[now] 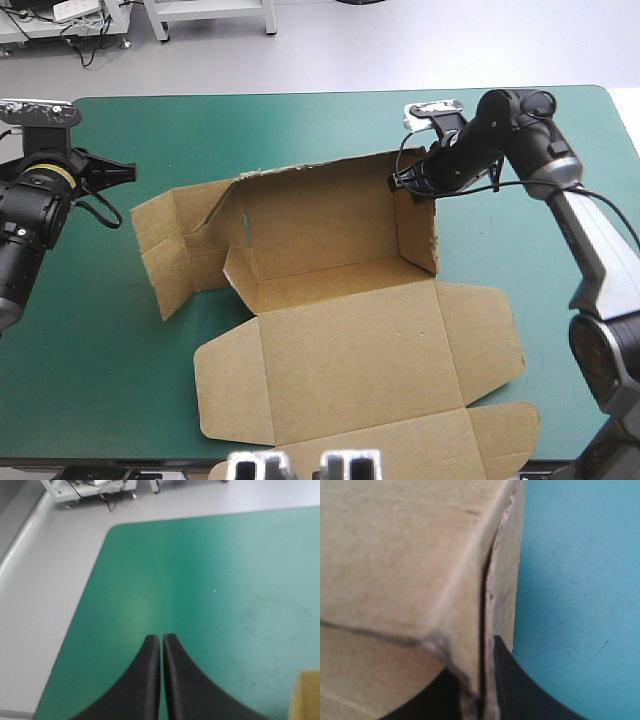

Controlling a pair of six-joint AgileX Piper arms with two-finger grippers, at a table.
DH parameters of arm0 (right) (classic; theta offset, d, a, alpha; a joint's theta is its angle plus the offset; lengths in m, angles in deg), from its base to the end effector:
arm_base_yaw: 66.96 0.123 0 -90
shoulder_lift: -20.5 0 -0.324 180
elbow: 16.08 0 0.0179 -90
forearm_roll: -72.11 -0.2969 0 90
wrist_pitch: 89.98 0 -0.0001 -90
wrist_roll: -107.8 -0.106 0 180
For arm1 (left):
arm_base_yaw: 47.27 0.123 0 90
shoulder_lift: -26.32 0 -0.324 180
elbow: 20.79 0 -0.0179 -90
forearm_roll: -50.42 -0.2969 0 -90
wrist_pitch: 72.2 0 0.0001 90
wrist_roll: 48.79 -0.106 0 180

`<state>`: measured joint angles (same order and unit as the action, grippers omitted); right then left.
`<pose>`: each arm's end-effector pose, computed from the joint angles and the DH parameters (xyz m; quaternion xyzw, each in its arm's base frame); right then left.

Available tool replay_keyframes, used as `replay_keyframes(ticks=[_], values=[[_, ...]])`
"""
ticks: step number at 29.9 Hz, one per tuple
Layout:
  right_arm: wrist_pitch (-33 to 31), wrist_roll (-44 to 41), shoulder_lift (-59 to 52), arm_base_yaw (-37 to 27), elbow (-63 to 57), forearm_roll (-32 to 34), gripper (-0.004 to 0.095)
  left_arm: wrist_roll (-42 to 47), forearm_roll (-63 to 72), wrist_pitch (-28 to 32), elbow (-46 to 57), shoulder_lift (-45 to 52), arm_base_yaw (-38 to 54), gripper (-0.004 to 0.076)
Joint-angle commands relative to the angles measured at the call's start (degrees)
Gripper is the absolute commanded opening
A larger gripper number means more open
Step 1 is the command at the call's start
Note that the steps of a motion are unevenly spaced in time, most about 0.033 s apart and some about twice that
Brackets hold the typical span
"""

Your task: Fold the box

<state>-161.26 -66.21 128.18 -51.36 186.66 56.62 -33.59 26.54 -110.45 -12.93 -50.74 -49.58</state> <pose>0.4117 0.1428 0.3823 -0.1659 0.9555 0.1504 0.1922 0.3106 0.0141 0.4304 -0.0152 0.8643 0.1169 0.4890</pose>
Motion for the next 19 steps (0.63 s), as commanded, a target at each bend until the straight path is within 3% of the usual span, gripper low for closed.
replay_keyframes(ticks=[1,9,16,19], values=[[0.5,3.6,2.9,0.0,1.8,-1.1,-0.0001,-8.0,9.1,-0.9,-2.0,1.3,0.2,0.0013],[12.4,6.2,9.1,0.0,1.8,0.4,0.0032,-17.7,19.1,-4.0,-2.0,1.2,0.2,0.0013],[15.7,11.0,9.7,0.0,1.8,4.5,0.0321,-19.3,19.2,-7.3,-2.0,-0.3,0.2,0.0013],[15.5,11.1,9.7,0.0,1.8,5.4,0.0360,-19.3,19.5,-7.9,-2.0,-1.4,0.2,0.0013]])
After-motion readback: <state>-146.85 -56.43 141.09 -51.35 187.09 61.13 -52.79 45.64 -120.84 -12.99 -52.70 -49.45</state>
